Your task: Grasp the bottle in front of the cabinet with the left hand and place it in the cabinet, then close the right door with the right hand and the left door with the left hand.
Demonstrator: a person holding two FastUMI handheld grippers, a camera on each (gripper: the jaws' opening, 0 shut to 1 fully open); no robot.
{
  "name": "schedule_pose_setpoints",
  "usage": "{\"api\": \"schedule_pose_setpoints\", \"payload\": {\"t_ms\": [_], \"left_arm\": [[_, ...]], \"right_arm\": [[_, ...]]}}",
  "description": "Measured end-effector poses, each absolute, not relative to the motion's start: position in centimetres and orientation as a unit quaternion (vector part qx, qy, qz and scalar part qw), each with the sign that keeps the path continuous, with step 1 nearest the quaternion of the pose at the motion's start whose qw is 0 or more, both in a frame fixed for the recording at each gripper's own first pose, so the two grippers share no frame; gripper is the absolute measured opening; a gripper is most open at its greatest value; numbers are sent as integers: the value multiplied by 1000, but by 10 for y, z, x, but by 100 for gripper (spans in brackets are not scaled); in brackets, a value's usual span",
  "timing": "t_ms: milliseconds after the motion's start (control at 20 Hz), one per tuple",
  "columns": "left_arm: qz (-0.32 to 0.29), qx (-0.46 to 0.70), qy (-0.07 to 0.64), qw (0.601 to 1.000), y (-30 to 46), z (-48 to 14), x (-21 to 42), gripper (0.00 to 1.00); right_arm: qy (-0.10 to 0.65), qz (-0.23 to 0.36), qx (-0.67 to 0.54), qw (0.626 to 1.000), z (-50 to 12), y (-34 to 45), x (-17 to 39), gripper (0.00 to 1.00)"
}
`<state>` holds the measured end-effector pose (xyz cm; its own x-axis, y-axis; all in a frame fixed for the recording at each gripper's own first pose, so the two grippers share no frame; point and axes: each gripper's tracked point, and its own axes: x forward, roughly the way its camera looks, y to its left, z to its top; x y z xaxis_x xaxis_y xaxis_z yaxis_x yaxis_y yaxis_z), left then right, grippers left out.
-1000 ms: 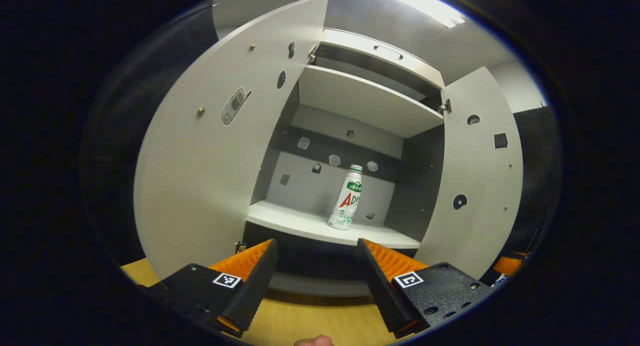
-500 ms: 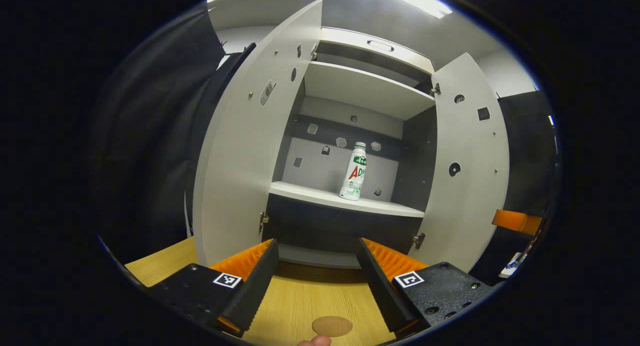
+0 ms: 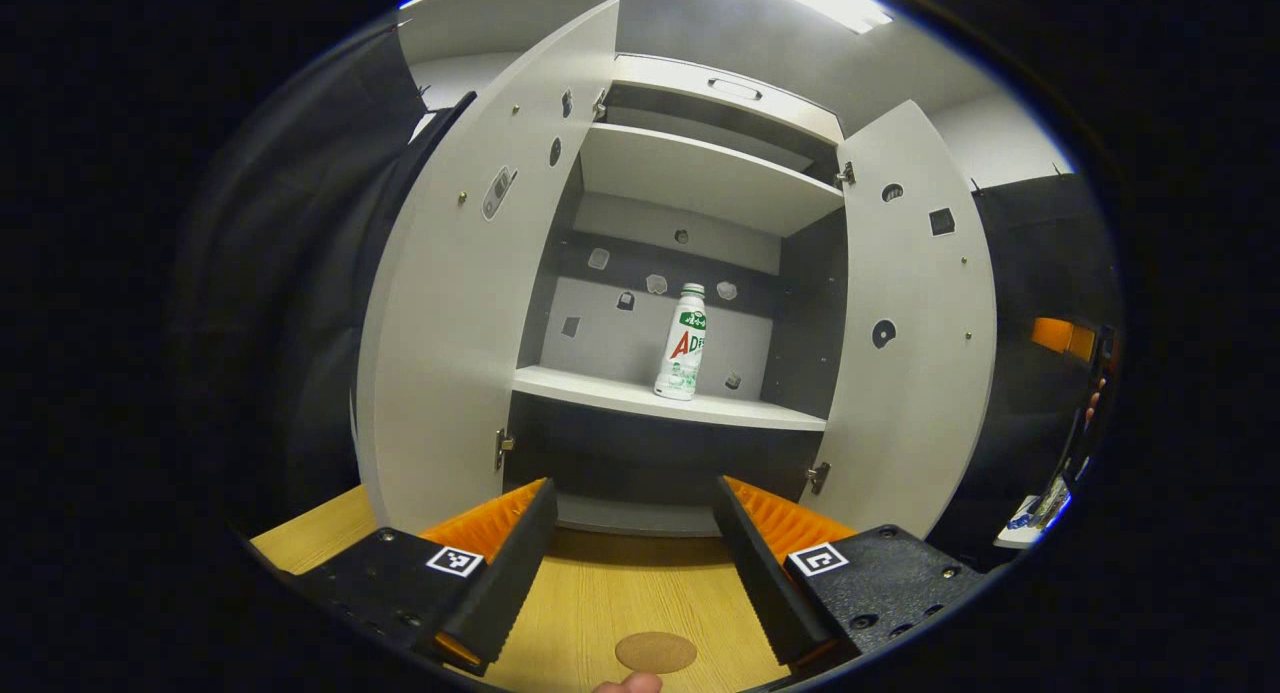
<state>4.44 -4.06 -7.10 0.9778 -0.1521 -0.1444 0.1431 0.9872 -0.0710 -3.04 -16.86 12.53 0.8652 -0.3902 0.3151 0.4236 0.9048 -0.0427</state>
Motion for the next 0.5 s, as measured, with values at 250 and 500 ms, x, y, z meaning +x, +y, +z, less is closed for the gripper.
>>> {"api": "schedule_pose_setpoints", "payload": {"t_ms": [250,500], "left_arm": [[-89,-36,82,992,-50,-70,39,96],[-66,-47,82,993,-35,-68,30,96]], "right_arm": [[-149,-226,-117,956,172,-200,6,98],[-132,-230,-87,960,172,-208,40,98]]}}
